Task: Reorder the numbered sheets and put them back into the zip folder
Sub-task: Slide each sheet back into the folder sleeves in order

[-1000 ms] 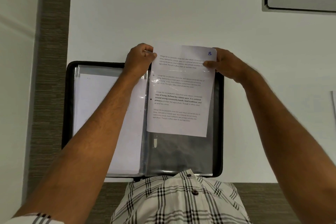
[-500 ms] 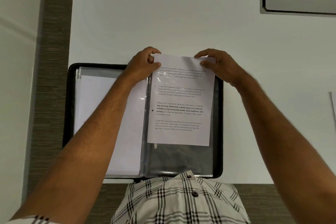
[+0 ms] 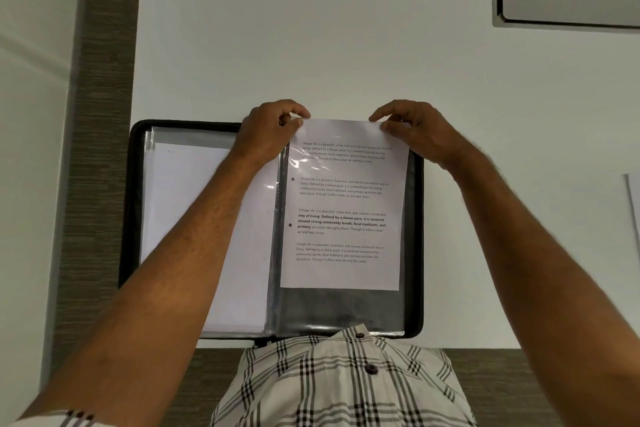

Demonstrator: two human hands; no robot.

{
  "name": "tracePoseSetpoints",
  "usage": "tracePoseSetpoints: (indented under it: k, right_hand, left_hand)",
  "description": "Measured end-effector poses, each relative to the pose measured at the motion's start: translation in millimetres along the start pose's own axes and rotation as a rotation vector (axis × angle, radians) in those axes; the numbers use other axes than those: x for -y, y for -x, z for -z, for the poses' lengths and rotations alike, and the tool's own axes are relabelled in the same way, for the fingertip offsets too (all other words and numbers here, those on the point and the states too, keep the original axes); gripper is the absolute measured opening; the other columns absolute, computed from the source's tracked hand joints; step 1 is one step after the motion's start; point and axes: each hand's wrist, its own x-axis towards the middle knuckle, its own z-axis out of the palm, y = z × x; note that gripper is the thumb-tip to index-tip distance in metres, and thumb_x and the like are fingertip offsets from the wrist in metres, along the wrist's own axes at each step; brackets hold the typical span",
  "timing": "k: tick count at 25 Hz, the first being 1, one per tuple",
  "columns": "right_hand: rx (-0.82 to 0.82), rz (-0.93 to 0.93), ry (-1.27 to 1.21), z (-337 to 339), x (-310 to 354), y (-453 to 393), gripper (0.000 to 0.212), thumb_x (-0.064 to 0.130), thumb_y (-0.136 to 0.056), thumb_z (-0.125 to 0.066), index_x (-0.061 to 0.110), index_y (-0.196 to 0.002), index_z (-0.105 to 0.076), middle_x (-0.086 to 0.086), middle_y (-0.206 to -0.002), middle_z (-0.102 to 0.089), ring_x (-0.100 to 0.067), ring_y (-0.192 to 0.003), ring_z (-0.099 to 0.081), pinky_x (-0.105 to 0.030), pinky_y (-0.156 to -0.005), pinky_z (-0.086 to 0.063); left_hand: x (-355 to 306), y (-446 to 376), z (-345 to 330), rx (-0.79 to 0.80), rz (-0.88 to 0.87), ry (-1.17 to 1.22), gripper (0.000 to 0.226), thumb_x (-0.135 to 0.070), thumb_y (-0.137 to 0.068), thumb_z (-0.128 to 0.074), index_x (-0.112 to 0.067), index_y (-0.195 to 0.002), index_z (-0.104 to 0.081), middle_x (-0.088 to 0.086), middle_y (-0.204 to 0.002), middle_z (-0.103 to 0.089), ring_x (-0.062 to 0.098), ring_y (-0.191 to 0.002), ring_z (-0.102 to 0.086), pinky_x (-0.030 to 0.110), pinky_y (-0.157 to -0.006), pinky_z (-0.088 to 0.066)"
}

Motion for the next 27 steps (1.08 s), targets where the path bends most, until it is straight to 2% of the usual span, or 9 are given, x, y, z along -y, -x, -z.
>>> tracePoseSetpoints:
  k: [3, 7, 12, 14, 16, 18, 21, 23, 27]
  right_hand:
    - [0.021, 0.011, 0.010, -3, -2, 1, 0.022, 0.016, -0.101, -0.063, 0.030, -0.106, -0.080, 0.007, -0.106, -0.078, -0.018, -0.103, -0.070, -0.037, -0.094, -0.055]
    - [0.049, -0.005, 0.009, -4, -2, 6, 0.022, 0.012, -0.099, -0.067, 0.029, -0.097, -0.081, 0.006, -0.095, -0.078, -0.009, -0.084, -0.067, -0.029, -0.087, -0.055]
    - [0.083, -0.011, -0.017, -4, -2, 11, 0.033, 0.000, -0.095, -0.066, 0.028, -0.099, -0.082, 0.015, -0.100, -0.073, -0.002, -0.094, -0.068, -0.018, -0.085, -0.051]
    - [0.096, -0.040, -0.027, -5, -2, 11, 0.025, 0.007, -0.096, -0.067, 0.027, -0.097, -0.082, 0.014, -0.102, -0.074, -0.003, -0.096, -0.069, -0.021, -0.088, -0.051]
    - [0.118, -0.061, -0.035, -5, 0, 14, 0.005, 0.021, -0.094, -0.077, 0.024, -0.094, -0.081, 0.011, -0.104, -0.074, -0.002, -0.096, -0.070, -0.024, -0.091, -0.052]
    - [0.152, -0.064, -0.034, -5, 1, 17, 0.013, 0.030, -0.088, -0.084, 0.021, -0.097, -0.080, 0.010, -0.106, -0.074, 0.004, -0.097, -0.068, -0.022, -0.090, -0.051]
    - [0.132, -0.018, -0.024, -9, -4, 17, 0.019, 0.023, -0.086, -0.086, 0.018, -0.101, -0.076, 0.004, -0.110, -0.075, -0.005, -0.105, -0.069, -0.033, -0.098, -0.055]
    - [0.099, -0.011, 0.012, -12, -8, 17, 0.013, 0.020, -0.087, -0.085, 0.017, -0.095, -0.075, 0.001, -0.102, -0.077, -0.011, -0.099, -0.071, -0.041, -0.099, -0.056]
    - [0.128, -0.066, 0.082, -11, -1, 19, 0.005, 0.026, -0.093, -0.080, 0.021, -0.091, -0.080, 0.005, -0.097, -0.077, -0.016, -0.098, -0.072, -0.042, -0.098, -0.057]
  left_hand:
    - [-1, 1, 2, 0.056, -0.027, -0.046, 0.014, -0.027, -0.095, -0.065, -0.032, -0.100, -0.077, -0.014, -0.095, -0.071, 0.009, -0.091, -0.065, 0.041, -0.092, -0.056]
    - [-4, 4, 3, 0.102, -0.060, -0.153, 0.012, -0.042, -0.090, -0.072, -0.030, -0.092, -0.076, -0.012, -0.093, -0.063, 0.010, -0.092, -0.061, 0.044, -0.096, -0.049]
    - [-3, 5, 9, 0.204, -0.110, -0.228, 0.022, -0.051, -0.083, -0.079, -0.032, -0.093, -0.077, -0.010, -0.101, -0.056, 0.011, -0.100, -0.055, 0.045, -0.099, -0.043]
    - [-4, 5, 10, 0.222, -0.097, -0.253, 0.022, -0.051, -0.082, -0.080, -0.031, -0.093, -0.077, -0.008, -0.105, -0.055, 0.012, -0.104, -0.052, 0.045, -0.102, -0.039]
    - [-5, 4, 9, 0.230, -0.093, -0.279, 0.021, -0.051, -0.082, -0.079, -0.032, -0.089, -0.076, -0.008, -0.107, -0.053, 0.011, -0.105, -0.050, 0.042, -0.100, -0.035]
    - [-6, 4, 8, 0.232, -0.089, -0.296, 0.020, -0.052, -0.083, -0.078, -0.033, -0.088, -0.076, -0.008, -0.107, -0.051, 0.010, -0.105, -0.048, 0.040, -0.098, -0.032]
    - [-5, 6, 5, 0.181, -0.086, -0.265, 0.018, -0.047, -0.084, -0.078, -0.031, -0.094, -0.078, -0.007, -0.105, -0.053, 0.011, -0.105, -0.050, 0.040, -0.098, -0.032]
    - [-4, 9, 4, 0.131, -0.082, -0.216, 0.014, -0.042, -0.087, -0.077, -0.032, -0.096, -0.078, -0.007, -0.106, -0.056, 0.013, -0.106, -0.053, 0.039, -0.097, -0.031]
    - [-5, 8, 3, 0.135, -0.083, -0.237, 0.017, -0.046, -0.085, -0.078, -0.031, -0.092, -0.078, -0.006, -0.109, -0.057, 0.012, -0.106, -0.051, 0.041, -0.098, -0.033]
